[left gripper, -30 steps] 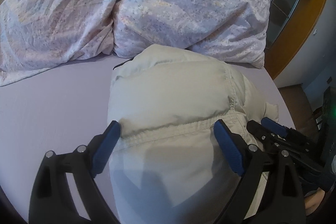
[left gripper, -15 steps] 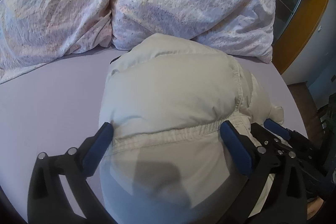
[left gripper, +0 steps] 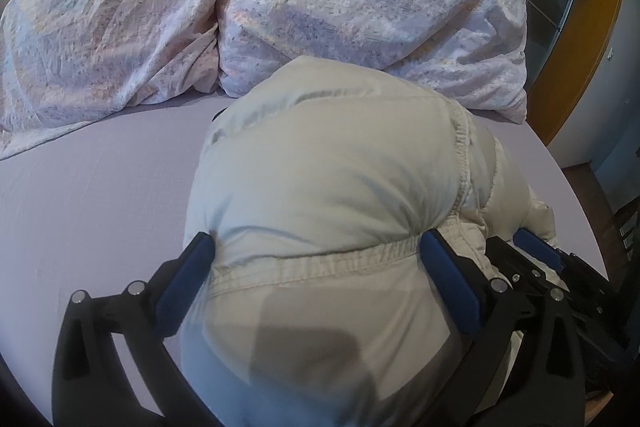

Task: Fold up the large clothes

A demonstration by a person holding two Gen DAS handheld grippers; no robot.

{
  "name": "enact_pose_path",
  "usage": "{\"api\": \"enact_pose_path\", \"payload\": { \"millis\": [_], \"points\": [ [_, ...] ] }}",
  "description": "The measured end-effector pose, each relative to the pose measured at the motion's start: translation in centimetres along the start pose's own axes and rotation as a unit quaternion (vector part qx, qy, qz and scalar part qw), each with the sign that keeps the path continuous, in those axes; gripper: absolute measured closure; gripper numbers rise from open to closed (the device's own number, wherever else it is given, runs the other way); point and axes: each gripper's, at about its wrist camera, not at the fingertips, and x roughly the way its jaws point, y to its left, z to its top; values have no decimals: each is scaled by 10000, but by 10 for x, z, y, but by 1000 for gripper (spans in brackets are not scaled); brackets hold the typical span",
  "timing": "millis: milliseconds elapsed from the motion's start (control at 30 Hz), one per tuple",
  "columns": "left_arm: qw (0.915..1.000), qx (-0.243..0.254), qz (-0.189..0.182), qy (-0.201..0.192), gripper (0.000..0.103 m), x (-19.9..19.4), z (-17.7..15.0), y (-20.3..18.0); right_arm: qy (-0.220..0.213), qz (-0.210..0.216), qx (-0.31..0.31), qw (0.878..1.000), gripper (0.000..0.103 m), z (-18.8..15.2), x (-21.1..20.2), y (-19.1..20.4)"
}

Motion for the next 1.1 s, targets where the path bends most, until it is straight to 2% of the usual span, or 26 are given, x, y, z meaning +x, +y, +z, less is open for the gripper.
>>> {"api": "enact_pose_path", "payload": {
  "millis": [133,267,533,767,1100],
  "points": [
    [9999,53,106,-67,2,-1,-2,-2,-64,-37,-57,10000,46,-1,0,1],
    [9998,116,160,-61,2,-8,0,-2,82,-190,-154,9997,46,4,-7,6],
    [9999,38,10,-127,2,-32,0,-2,-158,-236,371,9989,46,3,-38,-18],
    [9995,230,109,-195,2,-25,-5,-11,27,-543,106,9985,46,-14,-21,-15],
    [9993,183,103,-317,2,-16,-12,-7,-112,-472,147,9987,46,-24,-10,-18]
  ]
}}
